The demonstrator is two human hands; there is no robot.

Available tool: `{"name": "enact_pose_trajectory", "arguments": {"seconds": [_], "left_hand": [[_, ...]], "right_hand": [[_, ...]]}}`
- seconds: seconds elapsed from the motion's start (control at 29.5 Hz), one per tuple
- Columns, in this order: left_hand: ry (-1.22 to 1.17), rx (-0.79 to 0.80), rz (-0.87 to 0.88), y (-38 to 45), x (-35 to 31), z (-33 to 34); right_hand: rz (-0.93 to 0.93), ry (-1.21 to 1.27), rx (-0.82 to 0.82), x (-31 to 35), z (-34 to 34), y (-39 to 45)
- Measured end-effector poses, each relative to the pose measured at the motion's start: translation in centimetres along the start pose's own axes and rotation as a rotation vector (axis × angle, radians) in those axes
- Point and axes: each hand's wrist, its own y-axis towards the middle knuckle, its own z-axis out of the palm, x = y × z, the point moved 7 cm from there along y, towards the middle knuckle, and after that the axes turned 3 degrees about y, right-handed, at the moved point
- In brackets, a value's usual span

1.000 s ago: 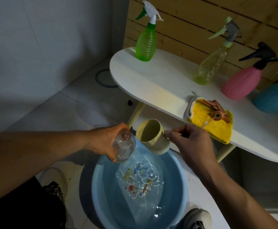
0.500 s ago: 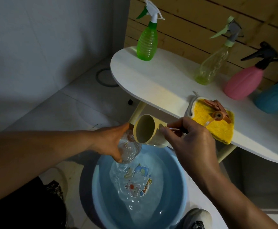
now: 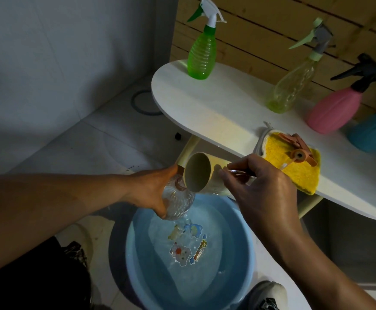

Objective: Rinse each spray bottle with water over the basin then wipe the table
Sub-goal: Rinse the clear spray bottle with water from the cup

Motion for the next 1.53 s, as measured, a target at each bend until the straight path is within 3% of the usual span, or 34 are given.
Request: {"name": "enact_pose_trajectory", "arguments": {"seconds": [1.53], "left_hand": [[-0.006, 0.019, 0.012, 0.8, 0.5, 0.7]], "right_hand": [[-0.199, -0.125, -0.037, 2.1, -0.6, -0.1]]}}
